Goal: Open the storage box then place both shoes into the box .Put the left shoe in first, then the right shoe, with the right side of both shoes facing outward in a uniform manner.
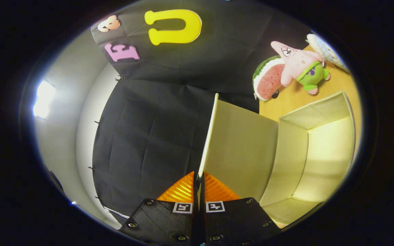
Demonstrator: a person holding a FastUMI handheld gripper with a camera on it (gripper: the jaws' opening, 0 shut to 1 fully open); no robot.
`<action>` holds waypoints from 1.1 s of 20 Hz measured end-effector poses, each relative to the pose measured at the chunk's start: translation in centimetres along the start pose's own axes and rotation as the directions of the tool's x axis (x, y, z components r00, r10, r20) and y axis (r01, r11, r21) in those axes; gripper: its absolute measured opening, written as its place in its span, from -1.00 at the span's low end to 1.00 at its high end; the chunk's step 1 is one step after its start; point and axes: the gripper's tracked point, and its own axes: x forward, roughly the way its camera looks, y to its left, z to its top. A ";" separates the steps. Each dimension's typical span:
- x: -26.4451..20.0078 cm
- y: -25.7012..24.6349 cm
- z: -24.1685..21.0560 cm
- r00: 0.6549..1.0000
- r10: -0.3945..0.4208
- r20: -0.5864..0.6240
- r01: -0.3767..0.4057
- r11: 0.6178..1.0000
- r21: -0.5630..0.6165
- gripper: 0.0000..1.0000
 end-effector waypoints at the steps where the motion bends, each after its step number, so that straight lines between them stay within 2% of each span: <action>1: 1.9 0.0 -0.4 1.000 -0.008 -0.012 0.008 1.000 0.003 -0.99; 3: 5.0 -0.5 -1.4 0.998 -0.029 -0.052 0.029 1.000 0.000 -1.00; 6: 9.5 -2.3 -3.7 0.986 -0.107 -0.125 0.100 0.993 -0.061 -1.00; 8: 11.8 -4.2 -4.8 0.974 -0.168 -0.151 0.154 0.983 -0.099 -1.00; 12: 15.6 -8.7 -6.6 0.938 -0.288 -0.191 0.275 0.957 -0.090 -1.00; 17: 17.4 -13.5 -7.9 0.882 -0.417 -0.218 0.395 0.908 -0.139 -0.99; 19: 17.4 -15.5 -8.1 0.846 -0.485 -0.224 0.455 0.874 -0.173 -0.97; 22: 17.6 -15.7 -8.3 0.824 -0.522 -0.219 0.470 0.847 -0.251 -0.89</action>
